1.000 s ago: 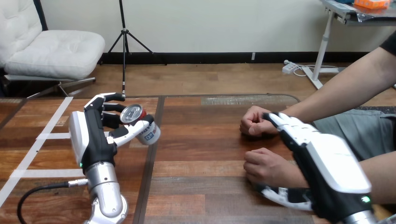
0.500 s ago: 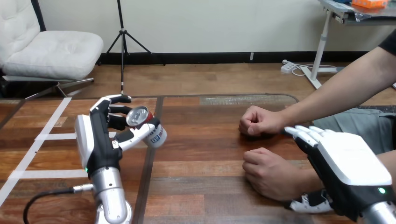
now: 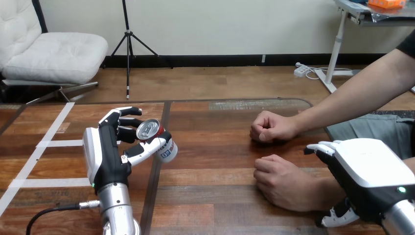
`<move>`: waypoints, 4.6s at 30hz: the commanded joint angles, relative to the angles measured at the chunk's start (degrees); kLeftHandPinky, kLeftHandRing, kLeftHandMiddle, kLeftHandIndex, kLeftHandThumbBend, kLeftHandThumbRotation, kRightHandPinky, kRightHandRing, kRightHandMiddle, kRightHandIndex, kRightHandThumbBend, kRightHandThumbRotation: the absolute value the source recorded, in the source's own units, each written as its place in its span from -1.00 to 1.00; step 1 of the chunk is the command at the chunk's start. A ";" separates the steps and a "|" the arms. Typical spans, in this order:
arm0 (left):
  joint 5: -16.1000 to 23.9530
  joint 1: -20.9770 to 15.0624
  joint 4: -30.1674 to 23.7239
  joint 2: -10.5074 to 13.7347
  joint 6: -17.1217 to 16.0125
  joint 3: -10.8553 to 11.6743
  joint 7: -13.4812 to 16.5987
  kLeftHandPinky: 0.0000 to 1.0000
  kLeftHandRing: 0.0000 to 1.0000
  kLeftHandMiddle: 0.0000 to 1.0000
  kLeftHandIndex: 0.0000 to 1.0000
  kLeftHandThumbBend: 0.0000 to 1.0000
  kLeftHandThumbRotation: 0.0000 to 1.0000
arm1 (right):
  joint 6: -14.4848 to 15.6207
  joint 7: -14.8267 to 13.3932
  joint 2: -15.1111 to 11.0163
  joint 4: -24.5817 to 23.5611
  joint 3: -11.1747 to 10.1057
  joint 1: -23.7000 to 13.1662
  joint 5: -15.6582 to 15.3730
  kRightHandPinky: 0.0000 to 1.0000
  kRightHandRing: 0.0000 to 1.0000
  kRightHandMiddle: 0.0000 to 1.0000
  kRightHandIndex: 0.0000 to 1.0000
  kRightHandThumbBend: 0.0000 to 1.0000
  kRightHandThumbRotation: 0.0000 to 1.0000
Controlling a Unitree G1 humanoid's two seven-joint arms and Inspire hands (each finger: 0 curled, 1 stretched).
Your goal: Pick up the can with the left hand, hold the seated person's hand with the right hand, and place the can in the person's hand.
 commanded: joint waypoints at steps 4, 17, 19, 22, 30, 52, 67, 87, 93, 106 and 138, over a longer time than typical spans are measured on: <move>0.52 -1.96 -4.15 -0.07 -2.40 0.08 0.64 -0.07 -0.12 -0.08 0.15 0.48 -1.00 | 0.96 2.84 -3.15 -1.01 0.22 -5.92 -1.15 0.64 0.70 0.70 0.64 1.00 -0.90; 0.72 -1.12 -4.80 -0.28 -3.77 -0.10 0.20 -0.03 -0.10 -0.07 0.14 0.47 -1.00 | 2.05 5.96 -5.13 3.00 2.21 -9.37 -2.79 0.56 0.65 0.65 0.59 0.98 -0.83; 0.63 -1.08 -4.77 -0.31 -4.02 -0.04 0.08 -0.04 -0.10 -0.07 0.14 0.47 -1.00 | 2.12 6.31 -5.24 3.59 2.48 -9.87 -2.87 0.56 0.65 0.65 0.59 0.96 -0.83; 0.59 -0.98 -4.88 -0.33 -4.10 -0.02 -0.10 -0.04 -0.11 -0.07 0.14 0.48 -1.00 | 2.08 6.92 -5.60 4.72 3.03 -10.81 -3.14 0.56 0.65 0.65 0.59 0.94 -0.83; 0.99 -0.63 -5.14 -0.26 -4.38 -0.09 0.17 -0.03 -0.11 -0.07 0.14 0.48 -1.00 | 1.70 5.98 -6.64 9.62 5.36 -13.80 -4.71 0.53 0.63 0.64 0.57 0.89 -0.84; 1.79 0.47 -7.25 0.02 -3.38 -0.04 0.33 -0.05 -0.11 -0.07 0.14 0.48 -1.00 | 2.12 5.14 -7.67 22.08 10.99 -20.95 -6.79 0.39 0.51 0.55 0.50 0.74 -0.96; 1.77 0.94 -8.01 0.00 -3.54 0.19 -0.08 -0.05 -0.11 -0.07 0.13 0.46 -1.00 | 3.92 4.99 -7.61 25.74 13.74 -22.97 -6.61 0.33 0.46 0.52 0.47 0.81 -0.92; 2.37 1.43 -9.03 0.04 -3.10 0.22 0.20 -0.06 -0.11 -0.07 0.14 0.46 -1.00 | 5.51 4.83 -7.85 28.01 16.51 -24.09 -7.14 0.29 0.42 0.49 0.44 0.83 -0.93; 2.31 1.50 -8.90 0.16 -3.49 0.30 -0.05 -0.06 -0.11 -0.07 0.14 0.46 -1.00 | 5.59 3.89 -8.23 29.72 17.65 -24.72 -7.94 0.24 0.39 0.48 0.42 0.81 -0.95; 2.13 1.64 -9.13 0.18 -3.13 0.48 -0.26 -0.07 -0.12 -0.07 0.15 0.45 -1.00 | 8.34 7.92 -8.58 28.88 19.05 -25.19 -9.07 0.21 0.39 0.48 0.43 0.70 -0.97; 1.69 1.21 -8.58 0.03 -3.68 0.62 -0.45 -0.04 -0.11 -0.07 0.14 0.44 -1.00 | 10.77 12.86 -7.30 30.76 19.26 -24.34 -6.26 0.00 0.34 0.45 0.49 0.77 -0.76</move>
